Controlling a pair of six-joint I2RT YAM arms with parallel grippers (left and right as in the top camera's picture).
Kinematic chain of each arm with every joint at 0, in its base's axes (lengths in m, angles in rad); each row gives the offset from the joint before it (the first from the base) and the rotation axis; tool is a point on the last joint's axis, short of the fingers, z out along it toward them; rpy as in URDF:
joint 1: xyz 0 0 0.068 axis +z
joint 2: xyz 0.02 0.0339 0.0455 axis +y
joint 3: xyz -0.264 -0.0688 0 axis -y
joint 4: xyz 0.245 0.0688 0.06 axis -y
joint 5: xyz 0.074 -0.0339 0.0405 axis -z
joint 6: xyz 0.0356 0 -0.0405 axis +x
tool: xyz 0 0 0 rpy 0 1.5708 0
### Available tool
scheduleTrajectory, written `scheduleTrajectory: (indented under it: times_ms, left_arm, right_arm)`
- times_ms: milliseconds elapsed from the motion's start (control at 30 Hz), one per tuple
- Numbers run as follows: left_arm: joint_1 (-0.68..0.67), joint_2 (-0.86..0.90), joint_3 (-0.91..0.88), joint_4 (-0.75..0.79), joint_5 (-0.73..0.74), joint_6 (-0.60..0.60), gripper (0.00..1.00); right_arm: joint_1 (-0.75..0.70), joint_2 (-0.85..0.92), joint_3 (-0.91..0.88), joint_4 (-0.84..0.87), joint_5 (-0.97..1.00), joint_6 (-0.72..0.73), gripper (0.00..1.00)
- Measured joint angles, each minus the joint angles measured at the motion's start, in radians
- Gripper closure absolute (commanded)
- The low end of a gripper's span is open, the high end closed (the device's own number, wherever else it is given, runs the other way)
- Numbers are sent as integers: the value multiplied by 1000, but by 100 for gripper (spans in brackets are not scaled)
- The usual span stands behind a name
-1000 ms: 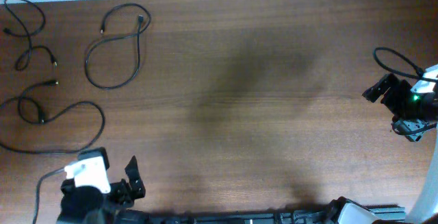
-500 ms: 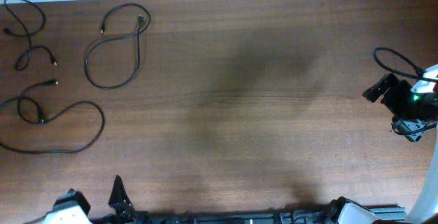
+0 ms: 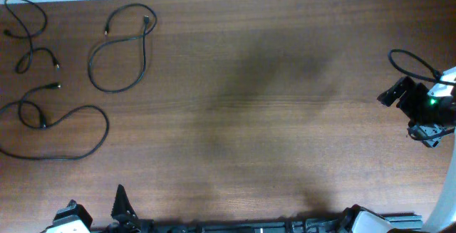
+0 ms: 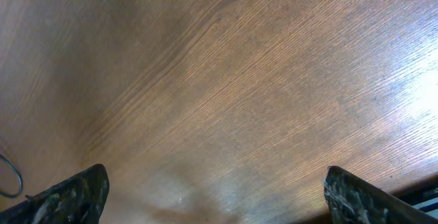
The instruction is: Untangle cables
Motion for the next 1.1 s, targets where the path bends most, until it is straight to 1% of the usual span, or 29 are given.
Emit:
scheduleTrajectory:
  times_ms: [667,733,800,867,967,1100]
  left_arm:
    - [0,0,0,8,0,0,1]
    - [0,0,-1,48,-5,0,1]
    - [0,0,-8,135,-13,-3,1]
    - [0,-1,-33,190,-16,-4,1]
    - [0,-2,-123,281,-19,-4,1]
    - [0,-2,-287,459,-18,-8,1]
  right_arm:
    - [0,0,0,0,0,-1,1]
    - [0,0,0,0,0,0,1]
    - [0,0,0,0,0,0,1]
    - [0,0,0,0,0,-1,1]
    - [0,0,0,0,0,0,1]
    - [0,0,0,0,0,-1,1]
